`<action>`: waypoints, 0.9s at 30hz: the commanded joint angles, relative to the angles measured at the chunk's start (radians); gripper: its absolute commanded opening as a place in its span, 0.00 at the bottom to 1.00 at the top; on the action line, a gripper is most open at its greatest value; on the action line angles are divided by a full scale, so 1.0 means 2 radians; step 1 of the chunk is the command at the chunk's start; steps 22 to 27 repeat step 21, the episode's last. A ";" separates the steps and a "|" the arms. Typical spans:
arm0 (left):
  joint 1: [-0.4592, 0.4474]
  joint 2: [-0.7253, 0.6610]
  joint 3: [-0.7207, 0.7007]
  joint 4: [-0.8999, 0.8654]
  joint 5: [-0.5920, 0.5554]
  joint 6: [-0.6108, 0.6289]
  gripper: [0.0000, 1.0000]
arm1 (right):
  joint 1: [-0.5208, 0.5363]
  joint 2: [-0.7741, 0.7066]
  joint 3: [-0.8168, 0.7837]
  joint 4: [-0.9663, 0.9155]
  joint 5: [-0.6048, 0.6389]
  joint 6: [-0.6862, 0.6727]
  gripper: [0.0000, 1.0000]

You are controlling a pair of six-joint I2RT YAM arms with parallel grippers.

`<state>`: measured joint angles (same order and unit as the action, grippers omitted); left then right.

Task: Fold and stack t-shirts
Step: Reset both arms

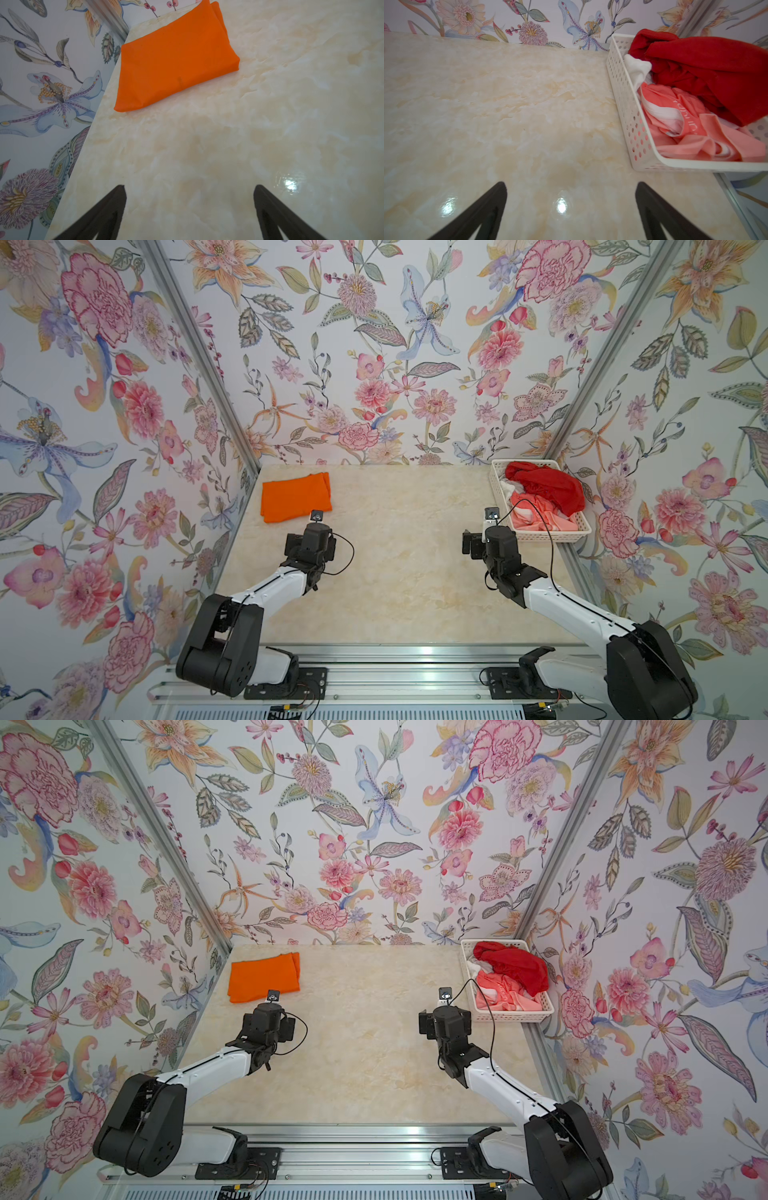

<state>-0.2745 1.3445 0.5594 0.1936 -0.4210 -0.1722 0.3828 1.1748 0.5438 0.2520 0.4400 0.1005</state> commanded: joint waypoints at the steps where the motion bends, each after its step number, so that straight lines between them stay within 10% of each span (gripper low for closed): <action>1: 0.040 -0.044 -0.027 0.121 -0.018 -0.030 0.98 | -0.074 0.001 -0.026 0.068 0.018 0.002 1.00; 12: 0.065 -0.120 -0.151 0.191 0.007 0.032 0.98 | -0.075 0.165 0.078 -0.023 0.159 0.047 1.00; 27: 0.091 -0.131 -0.173 0.212 0.027 -0.006 0.98 | -0.065 0.093 0.006 0.071 0.125 0.009 1.00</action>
